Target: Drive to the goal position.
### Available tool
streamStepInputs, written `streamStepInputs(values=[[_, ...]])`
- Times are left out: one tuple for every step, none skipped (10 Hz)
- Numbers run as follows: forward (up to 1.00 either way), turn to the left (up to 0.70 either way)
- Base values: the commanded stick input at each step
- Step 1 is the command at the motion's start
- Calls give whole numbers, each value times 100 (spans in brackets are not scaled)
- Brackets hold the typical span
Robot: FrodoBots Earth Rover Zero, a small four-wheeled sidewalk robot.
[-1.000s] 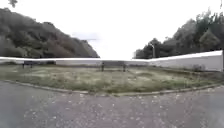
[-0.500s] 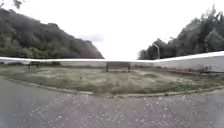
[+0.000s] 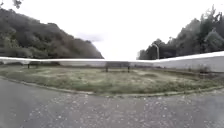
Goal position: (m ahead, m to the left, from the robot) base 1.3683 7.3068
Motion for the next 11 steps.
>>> streamStepInputs(values=[[0,45],[0,45],[0,45],[0,45],[0,32],[0,14],[0,45],[0,45],[0,45],[70,27],[70,27]])
